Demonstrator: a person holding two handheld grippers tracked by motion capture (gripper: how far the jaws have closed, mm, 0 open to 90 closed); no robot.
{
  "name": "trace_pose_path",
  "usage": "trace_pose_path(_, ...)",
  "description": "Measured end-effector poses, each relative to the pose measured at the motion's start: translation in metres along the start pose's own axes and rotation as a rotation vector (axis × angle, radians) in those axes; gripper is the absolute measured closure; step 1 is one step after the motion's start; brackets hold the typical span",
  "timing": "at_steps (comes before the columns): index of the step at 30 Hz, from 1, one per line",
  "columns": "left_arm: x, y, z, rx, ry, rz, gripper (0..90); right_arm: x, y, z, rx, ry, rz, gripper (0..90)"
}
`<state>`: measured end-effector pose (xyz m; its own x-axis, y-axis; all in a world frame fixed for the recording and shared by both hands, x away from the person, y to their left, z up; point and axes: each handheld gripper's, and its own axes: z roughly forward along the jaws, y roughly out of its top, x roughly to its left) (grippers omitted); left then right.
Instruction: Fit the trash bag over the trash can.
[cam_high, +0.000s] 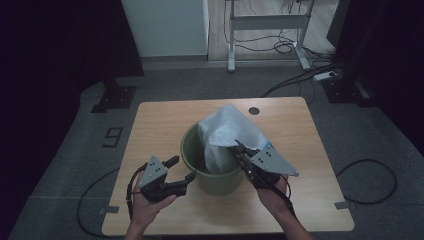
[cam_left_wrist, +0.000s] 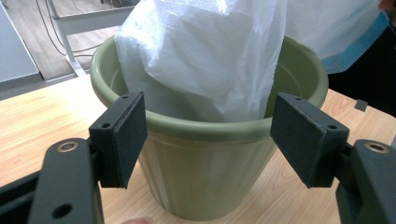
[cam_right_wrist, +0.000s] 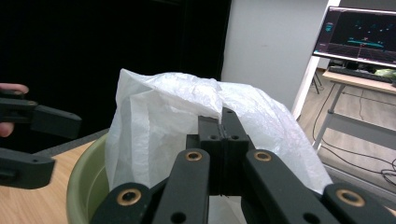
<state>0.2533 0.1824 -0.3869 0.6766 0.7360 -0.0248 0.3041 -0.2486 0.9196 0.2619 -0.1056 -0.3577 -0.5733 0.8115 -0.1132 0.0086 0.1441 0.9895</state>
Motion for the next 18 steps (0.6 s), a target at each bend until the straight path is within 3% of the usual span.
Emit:
trace_pose_path(8, -0.005, 0.007, 0.013, -0.010, 0.048, -0.033, 30.8, 0.004, 0.001, 0.000, -0.004, 0.017, -0.008, 89.2)
trace_pose_path(18, -0.013, 0.016, 0.023, -0.020, 0.050, -0.027, 34.7, 0.007, 0.003, 0.002, -0.001, 0.021, -0.008, 89.2)
